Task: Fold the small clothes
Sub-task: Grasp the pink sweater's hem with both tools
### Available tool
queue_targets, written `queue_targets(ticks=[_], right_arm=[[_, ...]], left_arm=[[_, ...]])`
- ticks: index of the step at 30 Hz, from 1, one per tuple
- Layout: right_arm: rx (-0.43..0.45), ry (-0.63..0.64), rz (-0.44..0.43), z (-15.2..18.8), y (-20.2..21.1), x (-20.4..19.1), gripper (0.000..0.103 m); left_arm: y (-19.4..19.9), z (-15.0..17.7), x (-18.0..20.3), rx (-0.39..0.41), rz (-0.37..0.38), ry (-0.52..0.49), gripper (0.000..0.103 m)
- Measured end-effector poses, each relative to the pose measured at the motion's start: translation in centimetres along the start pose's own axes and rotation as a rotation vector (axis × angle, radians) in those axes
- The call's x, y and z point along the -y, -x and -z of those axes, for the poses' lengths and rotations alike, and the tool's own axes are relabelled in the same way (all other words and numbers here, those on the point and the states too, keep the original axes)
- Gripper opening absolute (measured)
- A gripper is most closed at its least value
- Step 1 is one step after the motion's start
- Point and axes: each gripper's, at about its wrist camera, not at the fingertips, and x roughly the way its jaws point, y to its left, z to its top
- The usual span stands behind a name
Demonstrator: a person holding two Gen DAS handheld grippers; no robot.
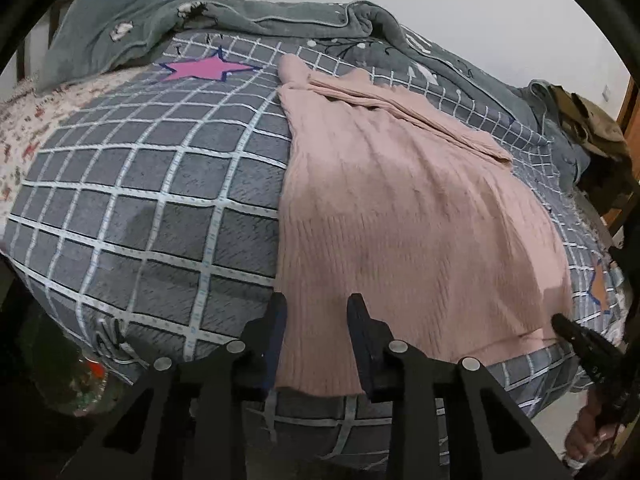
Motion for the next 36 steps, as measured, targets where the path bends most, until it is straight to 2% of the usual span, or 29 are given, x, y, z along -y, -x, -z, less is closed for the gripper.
queue_targets(ticks=[2,5,8,10,11,12,14,16,18,20,25,26,27,28,29,31,33,36], right_arm=[[-0.004,0.010,0.002,0.1,0.1,-0.1,0.010],[-0.001,0.022,0.003,0.3,0.2,-0.2,0.010],[0.002,0.020,0.000,0.3,0.1,-0.1,0.010],[0.004,0.012,-0.007,0.3,0.2,0.0,0.010],[0.006,0.007,-0.013,0.4,0.2,0.1,0.010],[0.007,0.005,-0.017,0.4,0.2,0.2,0.010],[0.009,0.002,-0.026,0.5,0.3,0.3,0.010],[0.009,0.002,-0.030,0.6,0.4,0.4,0.010],[0.007,0.005,-0.028,0.5,0.4,0.3,0.010],[0.004,0.002,-0.028,0.4,0.3,0.3,0.010],[0.003,-0.042,-0.047,0.0,-0.2,0.5,0.012],[-0.002,-0.055,-0.055,-0.1,-0.3,0.6,0.012],[-0.007,-0.063,-0.063,-0.3,-0.3,0.7,0.012],[-0.015,-0.074,-0.075,-0.4,-0.4,0.9,0.012],[-0.023,-0.077,-0.086,-0.4,-0.4,1.1,0.005],[-0.025,-0.077,-0.092,-0.6,-0.1,1.6,0.005],[0.007,-0.140,-0.103,-0.9,1.1,3.1,0.005],[0.028,-0.212,-0.157,-1.6,2.6,4.5,0.004]], left_arm=[[-0.3,0.0,-0.1,-0.012,-0.031,0.003,0.032],[-0.8,-0.4,0.0,-0.018,-0.012,0.002,0.036],[-1.4,-0.9,0.5,-0.016,-0.031,-0.029,0.039],[-1.3,-0.8,0.6,-0.019,-0.024,-0.032,0.035],[-1.1,-0.6,0.5,-0.020,-0.012,-0.027,0.025],[-0.8,-0.4,0.4,-0.018,-0.007,-0.023,0.020],[-0.4,0.0,0.0,-0.024,0.013,-0.003,0.020],[-0.2,0.3,-0.6,-0.030,0.041,0.030,0.022],[0.1,0.5,-1.1,-0.040,0.096,0.059,0.032],[0.1,0.5,-1.2,-0.044,0.137,0.080,0.038],[-0.9,-0.3,0.2,-0.042,0.095,0.054,0.038],[-1.0,-0.3,0.4,-0.045,0.081,0.045,0.030],[-1.1,-0.3,0.5,-0.055,0.069,0.036,0.010],[-1.1,-0.2,0.4,-0.068,0.075,0.042,0.009],[-0.8,-0.3,-0.1,-0.062,0.087,0.065,0.009],[0.1,-0.5,-1.3,-0.051,0.137,0.123,0.009],[1.3,-0.8,-3.2,-0.031,0.194,0.208,0.009],[2.0,-1.2,-4.6,-0.030,0.221,0.263,0.009]])
